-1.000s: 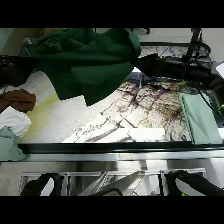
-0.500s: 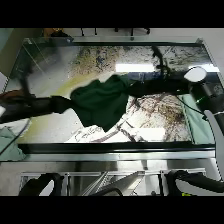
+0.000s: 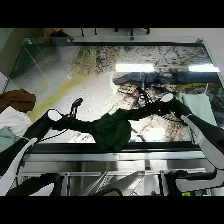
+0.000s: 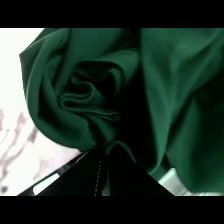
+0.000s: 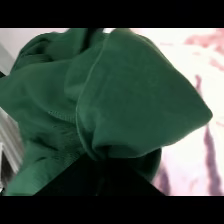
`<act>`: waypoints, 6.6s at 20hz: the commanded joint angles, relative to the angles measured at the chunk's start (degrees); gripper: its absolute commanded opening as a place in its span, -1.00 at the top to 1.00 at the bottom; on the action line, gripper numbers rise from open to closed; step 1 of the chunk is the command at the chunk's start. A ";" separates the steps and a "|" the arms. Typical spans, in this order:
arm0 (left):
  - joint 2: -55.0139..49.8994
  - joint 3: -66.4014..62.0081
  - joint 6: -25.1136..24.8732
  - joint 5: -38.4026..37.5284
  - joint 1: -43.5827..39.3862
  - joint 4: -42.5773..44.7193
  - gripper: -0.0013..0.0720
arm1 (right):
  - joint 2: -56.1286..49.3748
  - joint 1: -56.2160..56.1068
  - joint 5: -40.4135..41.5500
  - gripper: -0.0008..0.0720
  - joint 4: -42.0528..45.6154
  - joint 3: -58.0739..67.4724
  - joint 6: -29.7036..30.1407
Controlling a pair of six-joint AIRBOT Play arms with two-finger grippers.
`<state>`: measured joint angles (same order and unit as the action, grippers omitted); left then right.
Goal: Fold the shirts.
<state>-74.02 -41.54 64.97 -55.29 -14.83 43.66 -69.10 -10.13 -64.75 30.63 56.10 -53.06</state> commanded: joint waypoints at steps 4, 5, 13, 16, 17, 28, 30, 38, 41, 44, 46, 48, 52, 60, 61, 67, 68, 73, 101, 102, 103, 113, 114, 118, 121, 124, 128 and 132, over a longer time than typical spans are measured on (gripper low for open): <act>-9.51 -7.61 -4.04 -13.35 4.81 0.22 -0.56 | 0.15 1.57 0.39 0.02 0.72 -0.42 0.66; -9.49 -8.81 -3.91 -15.85 6.34 0.22 -0.56 | 0.96 2.23 -1.31 0.02 0.70 -0.42 0.04; -1.57 5.75 -5.14 -9.64 9.46 -2.03 -0.49 | 4.39 2.40 -5.18 0.02 0.68 -0.59 -0.55; -0.83 9.73 -9.35 -3.37 5.70 -11.13 -0.49 | 4.39 2.29 -5.70 0.04 0.68 -0.94 -1.53; -0.90 9.88 -9.86 -1.51 4.28 -12.46 -0.49 | 4.39 2.05 -6.12 0.14 0.68 -1.31 -1.81; -0.87 -2.56 -9.35 -22.71 10.86 -12.28 -0.49 | 11.72 2.54 -7.15 0.93 -0.46 31.45 -1.84; -0.87 -3.63 -9.25 -23.89 12.96 -12.37 -0.49 | 11.58 2.54 -5.53 0.93 -0.39 43.17 -1.81; -0.87 -2.16 -13.07 -15.52 8.20 -21.40 -0.49 | 11.39 2.40 -4.57 0.93 -0.90 59.23 -6.40; -0.87 -2.16 -13.09 -12.90 5.03 -21.40 -0.49 | 10.84 2.40 -4.68 0.93 -4.11 59.23 -6.36; -0.87 -2.16 -13.09 -9.49 2.73 -21.40 -0.49 | 10.05 2.40 -5.20 0.93 -4.02 59.23 -6.38; -0.87 -2.16 -13.16 -3.82 0.66 -21.42 -0.49 | 9.03 2.40 -6.23 0.93 -3.45 59.21 -6.47; -0.87 -2.19 -13.66 4.39 -2.29 -21.42 -0.49 | 7.78 2.40 -7.78 0.93 -3.26 59.21 -7.02; -0.90 -2.19 -14.01 21.05 -7.85 -21.42 -0.49 | 5.73 2.40 -11.82 0.92 -2.27 58.90 -7.04; -11.76 -9.88 -14.16 30.58 -18.40 -24.22 -0.49 | 0.76 2.43 -14.62 0.92 3.78 50.07 -6.71; -13.86 -11.67 -14.14 28.30 -18.43 -24.20 -0.49 | 0.04 2.43 -14.62 0.92 6.99 50.07 -6.80; -14.23 -16.33 -14.19 13.27 -11.52 -24.09 -0.49 | -6.40 2.54 -15.15 0.92 38.80 50.05 -15.37; -13.03 -16.33 -14.19 10.82 -9.84 -23.34 -0.49 | -8.52 2.60 -15.23 0.92 40.19 50.05 -15.89; -7.80 -16.22 -13.79 1.79 -1.29 -18.60 -0.49 | -18.80 6.03 -12.68 0.92 40.30 50.05 -21.03; -20.13 -11.89 -10.27 17.57 -10.29 -28.74 -0.45 | -20.22 17.77 4.22 -0.21 -2.91 25.73 -8.15; -21.38 -12.90 -10.25 15.74 -10.29 -28.70 0.36 | -20.28 17.79 3.63 0.55 -2.91 25.73 -7.43; -22.03 -13.77 -10.82 13.57 -9.79 -28.68 0.93 | -20.06 17.88 2.62 0.87 -2.84 25.83 -7.10; -9.70 -15.21 -9.75 6.27 3.78 -21.05 0.93 | -15.85 24.02 1.09 -0.80 -1.01 27.06 -6.45; -10.21 -15.19 -9.79 4.66 4.72 -19.98 0.92 | -16.35 24.46 0.81 -0.81 -0.87 27.04 -6.47; -14.88 -15.23 -9.94 0.02 7.63 -19.21 0.92 | -20.68 22.27 -0.13 -0.81 -0.92 26.93 -5.92; -17.40 -15.26 -10.51 -2.03 9.64 -19.19 0.92 | -23.67 19.12 2.82 -0.78 -2.08 26.95 -4.79; -18.08 -15.23 -11.19 -2.89 10.95 -19.17 0.92 | -24.50 16.17 7.76 -0.78 -7.34 26.97 -0.09; -18.08 -15.26 -12.11 -2.80 10.93 -19.21 0.92 | -24.48 12.33 12.76 -0.77 -12.90 26.99 3.85; -18.08 -15.26 -12.26 -2.97 10.93 -19.23 0.92 | -24.48 9.20 12.57 0.53 -16.85 26.99 6.01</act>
<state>-92.01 -56.77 53.01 -57.93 -4.01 24.47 -93.49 1.23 -53.08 17.80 83.05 -49.15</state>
